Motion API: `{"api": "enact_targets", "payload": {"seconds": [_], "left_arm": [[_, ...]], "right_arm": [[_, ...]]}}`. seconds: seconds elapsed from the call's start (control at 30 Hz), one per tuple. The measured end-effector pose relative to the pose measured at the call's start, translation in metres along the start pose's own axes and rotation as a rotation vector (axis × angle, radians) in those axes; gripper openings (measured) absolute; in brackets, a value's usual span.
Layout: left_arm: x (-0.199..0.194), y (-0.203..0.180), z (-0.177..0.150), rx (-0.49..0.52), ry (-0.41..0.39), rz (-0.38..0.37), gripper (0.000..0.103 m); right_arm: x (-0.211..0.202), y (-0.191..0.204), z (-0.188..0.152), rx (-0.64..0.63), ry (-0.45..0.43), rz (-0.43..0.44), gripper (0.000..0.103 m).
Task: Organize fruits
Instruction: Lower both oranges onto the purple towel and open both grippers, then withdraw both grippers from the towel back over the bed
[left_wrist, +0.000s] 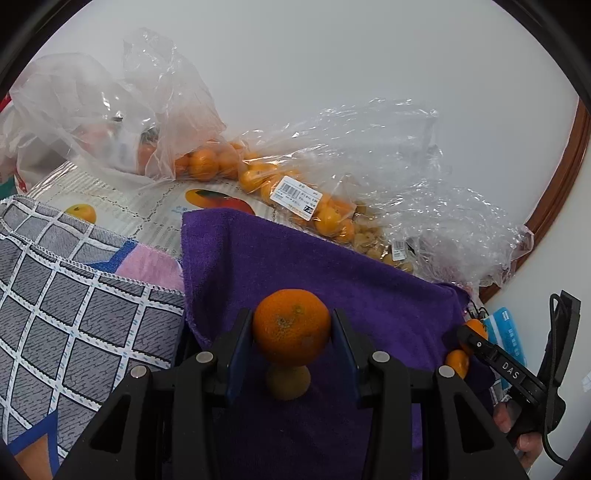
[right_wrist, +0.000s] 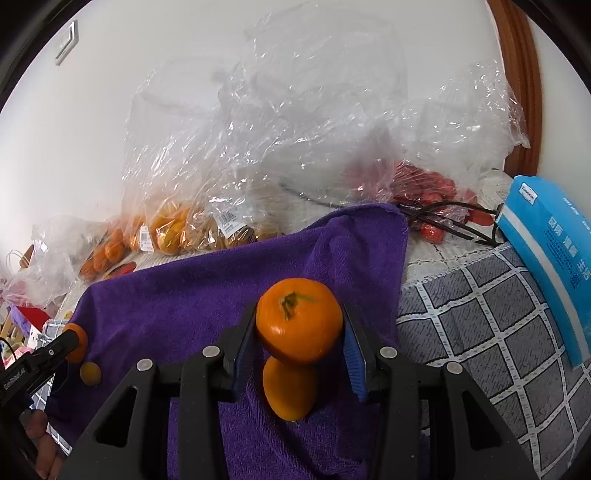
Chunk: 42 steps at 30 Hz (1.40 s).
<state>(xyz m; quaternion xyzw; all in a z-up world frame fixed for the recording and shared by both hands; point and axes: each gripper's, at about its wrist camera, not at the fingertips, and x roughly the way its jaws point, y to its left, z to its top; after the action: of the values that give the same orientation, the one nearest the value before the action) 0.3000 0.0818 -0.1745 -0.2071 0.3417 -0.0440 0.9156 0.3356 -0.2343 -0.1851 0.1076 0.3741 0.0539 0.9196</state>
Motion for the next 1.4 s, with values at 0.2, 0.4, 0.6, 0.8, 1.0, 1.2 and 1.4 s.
{"api": "enact_targets", "payload": {"seconds": [0.2,0.4,0.6,0.8,1.0,1.2,1.4], "left_arm": [[0.002,0.004,0.000,-0.016,0.005,0.016,0.040],[0.003,0.003,-0.001,-0.002,0.007,0.036,0.040],[0.002,0.005,0.001,-0.019,0.002,0.028,0.040],[-0.002,0.006,0.002,-0.027,-0.010,0.009,0.047],[-0.010,0.005,0.002,-0.023,-0.050,0.017,0.049],[-0.024,0.002,0.000,0.001,-0.115,0.038,0.049],[-0.043,-0.008,0.000,0.051,-0.166,0.049,0.049]], "right_arm": [[0.000,0.004,-0.002,-0.019,-0.001,-0.011,0.043],[-0.001,0.008,-0.006,-0.055,-0.009,-0.035,0.044],[-0.008,0.008,-0.008,-0.051,-0.041,-0.008,0.045],[-0.019,0.010,-0.008,-0.055,-0.079,0.006,0.047],[-0.033,0.019,-0.011,-0.076,-0.104,-0.023,0.049],[-0.074,0.041,-0.007,-0.128,-0.177,-0.019,0.049],[-0.112,0.050,-0.026,-0.114,-0.140,-0.051,0.053]]}}
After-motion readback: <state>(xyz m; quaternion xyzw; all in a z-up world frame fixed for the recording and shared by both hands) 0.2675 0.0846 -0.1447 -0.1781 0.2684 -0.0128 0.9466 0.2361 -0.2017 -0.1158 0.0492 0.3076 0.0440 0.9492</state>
